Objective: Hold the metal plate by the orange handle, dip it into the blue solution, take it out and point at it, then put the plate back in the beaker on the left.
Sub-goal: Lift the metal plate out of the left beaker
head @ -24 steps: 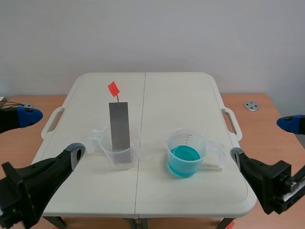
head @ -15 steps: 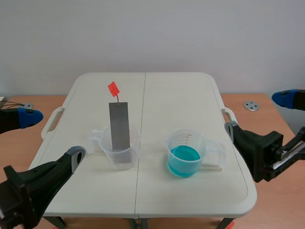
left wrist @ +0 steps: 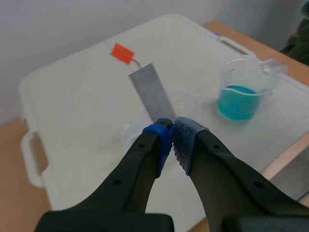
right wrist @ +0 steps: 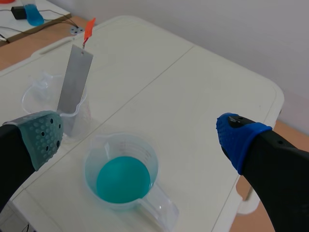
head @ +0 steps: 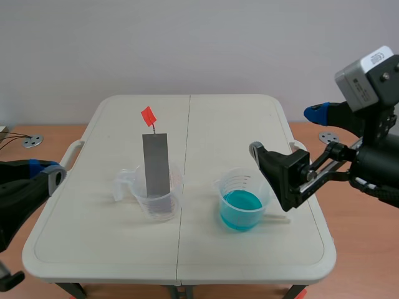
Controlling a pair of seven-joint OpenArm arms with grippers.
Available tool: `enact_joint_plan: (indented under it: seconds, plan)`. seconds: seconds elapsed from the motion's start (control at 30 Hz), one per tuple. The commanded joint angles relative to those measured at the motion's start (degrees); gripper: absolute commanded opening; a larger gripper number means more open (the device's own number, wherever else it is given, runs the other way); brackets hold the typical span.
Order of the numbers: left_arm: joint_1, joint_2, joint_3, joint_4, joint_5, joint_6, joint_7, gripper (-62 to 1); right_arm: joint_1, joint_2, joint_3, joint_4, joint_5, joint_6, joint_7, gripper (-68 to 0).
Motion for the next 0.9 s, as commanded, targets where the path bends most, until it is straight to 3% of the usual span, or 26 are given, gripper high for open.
enact_joint_plan:
  seconds: [0.0,0.23,0.63,0.87]
  plan:
    - [3.08,0.24,-1.44,0.35,-0.35,0.81,0.57,-55.1,2.19,-1.16,-0.20,-0.22,0.66,0.02,0.85,-1.2]
    - [14.05,0.28,-3.67,-0.92,4.85,2.21,9.51,-55.1,8.46,-4.42,-3.37,-3.87,0.66,0.02,-0.17,-1.2]
    - [19.08,0.44,-2.49,-17.84,4.83,1.68,12.17,-55.1,19.74,-11.21,-9.29,-9.70,1.46,0.04,-8.37,-1.2]
    - [19.02,3.43,-1.92,-25.99,4.81,1.68,10.97,-55.1,25.38,-15.56,-11.58,-14.45,3.85,0.02,-13.03,-1.2]
